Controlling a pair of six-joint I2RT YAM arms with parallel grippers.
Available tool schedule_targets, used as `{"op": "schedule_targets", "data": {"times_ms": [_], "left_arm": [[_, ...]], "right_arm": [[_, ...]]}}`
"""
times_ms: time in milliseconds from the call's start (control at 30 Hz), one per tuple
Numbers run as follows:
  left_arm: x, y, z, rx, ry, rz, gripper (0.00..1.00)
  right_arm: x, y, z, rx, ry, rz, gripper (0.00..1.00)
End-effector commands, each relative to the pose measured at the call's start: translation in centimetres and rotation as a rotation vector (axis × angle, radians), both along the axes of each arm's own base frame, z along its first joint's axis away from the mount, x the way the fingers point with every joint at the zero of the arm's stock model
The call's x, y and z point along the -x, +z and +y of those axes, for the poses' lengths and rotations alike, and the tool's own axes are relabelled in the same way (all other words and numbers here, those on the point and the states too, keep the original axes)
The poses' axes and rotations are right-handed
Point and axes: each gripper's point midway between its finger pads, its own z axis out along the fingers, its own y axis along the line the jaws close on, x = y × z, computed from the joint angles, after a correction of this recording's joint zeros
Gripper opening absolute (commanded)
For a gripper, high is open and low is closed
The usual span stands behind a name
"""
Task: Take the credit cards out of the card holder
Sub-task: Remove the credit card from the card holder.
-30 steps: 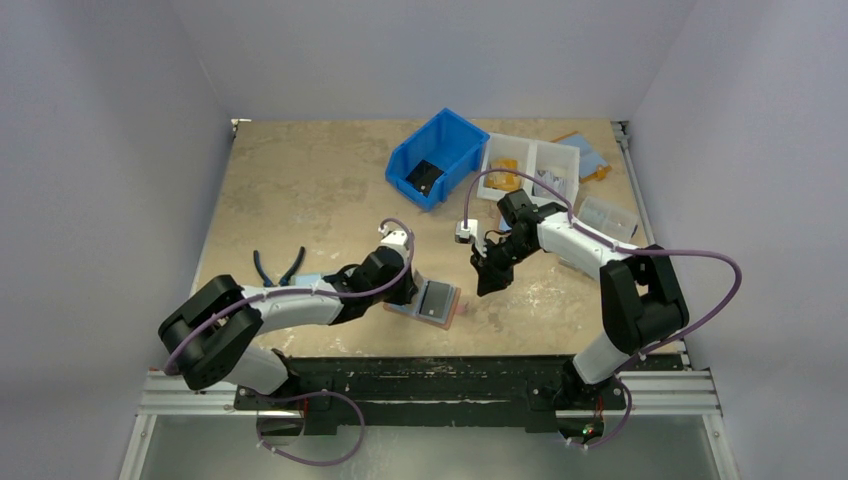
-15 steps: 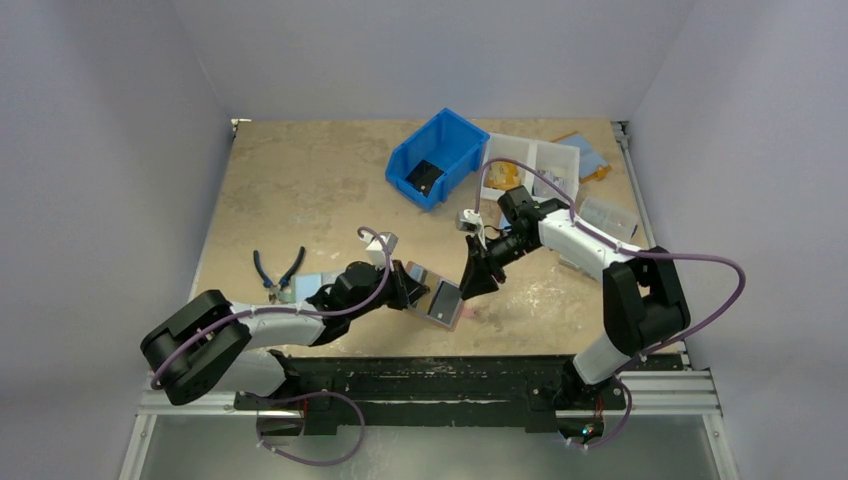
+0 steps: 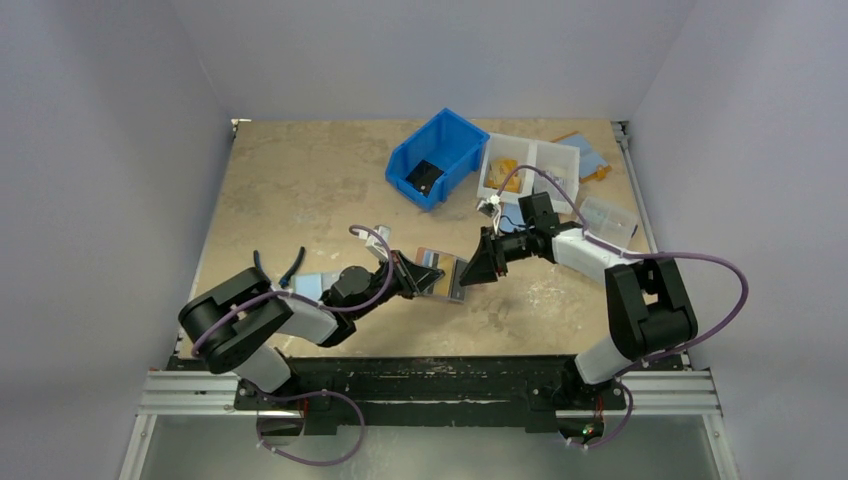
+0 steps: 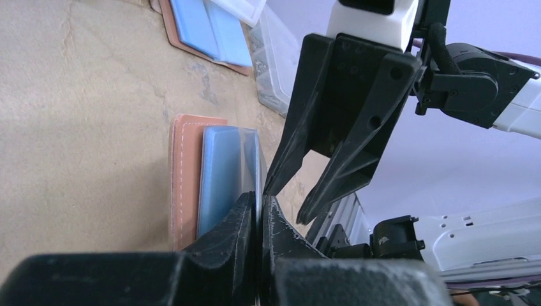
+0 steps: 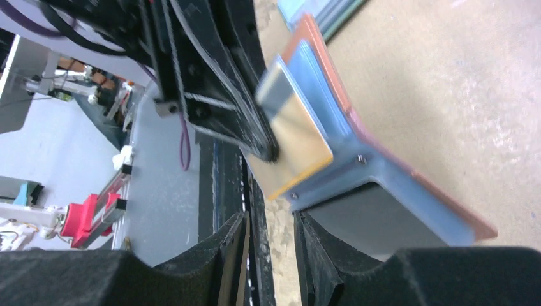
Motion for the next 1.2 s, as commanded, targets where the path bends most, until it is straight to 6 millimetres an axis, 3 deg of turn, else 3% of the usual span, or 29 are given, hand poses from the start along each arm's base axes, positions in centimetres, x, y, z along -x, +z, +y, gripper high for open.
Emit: {"op": "schedule_targets", "data": {"times_ms": [0,267,467,1167], "left_arm": [[0.8,4.7,-1.0,0.229,-0.046,-0.079,0.00],[0.8,3.8,-1.2,0.254,-0.045,-0.062,0.00],[0.4,3.1,-0.8,0.234,-0.013,-0.047,0.00],[0.7,4.7,-1.3,0.266,-0.010,-0.074,0.00]], "right_arm": [[0.0,2.6,0.8,-0.122,0.046,0.019,0.40],[-0.7,0.8,0.8,-0.068,-0.002,0.080,0.38],[-1.0,0.8,0.6,-0.060,-0.018,0.066,0.42],[-1.0,-0.2,0.5,-0.043,-0.030,0.118,0.50]]}}
